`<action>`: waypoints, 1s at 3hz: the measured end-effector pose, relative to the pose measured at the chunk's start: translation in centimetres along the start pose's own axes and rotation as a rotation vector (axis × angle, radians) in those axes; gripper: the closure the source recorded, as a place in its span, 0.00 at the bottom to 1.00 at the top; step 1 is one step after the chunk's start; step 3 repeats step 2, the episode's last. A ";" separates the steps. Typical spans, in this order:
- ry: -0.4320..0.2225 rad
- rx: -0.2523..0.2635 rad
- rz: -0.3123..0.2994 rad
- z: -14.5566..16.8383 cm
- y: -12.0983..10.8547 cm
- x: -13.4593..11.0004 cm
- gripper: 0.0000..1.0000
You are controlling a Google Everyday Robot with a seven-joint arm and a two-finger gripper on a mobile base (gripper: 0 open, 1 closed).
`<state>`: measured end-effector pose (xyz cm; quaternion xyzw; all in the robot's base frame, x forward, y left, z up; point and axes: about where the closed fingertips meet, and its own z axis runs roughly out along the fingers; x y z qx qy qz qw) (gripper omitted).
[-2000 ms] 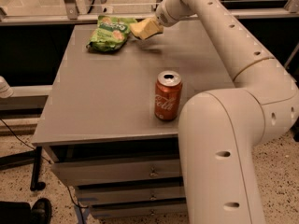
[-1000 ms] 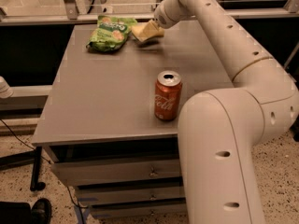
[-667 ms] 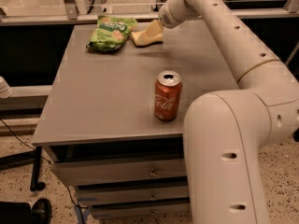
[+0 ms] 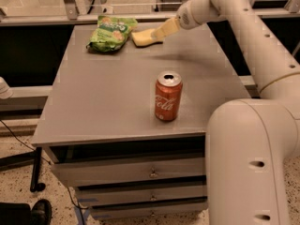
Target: Move sponge near green rice chip bag
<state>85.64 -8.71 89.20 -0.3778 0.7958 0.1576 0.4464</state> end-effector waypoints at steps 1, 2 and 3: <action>-0.078 -0.020 0.023 -4.8 -1.3 0.6 0.00; -0.086 -0.020 0.028 -5.4 -1.6 1.0 0.00; -0.086 -0.020 0.028 -5.4 -1.6 1.0 0.00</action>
Offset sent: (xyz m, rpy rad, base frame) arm -0.0181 -0.0349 0.0198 0.0707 -0.0246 0.0085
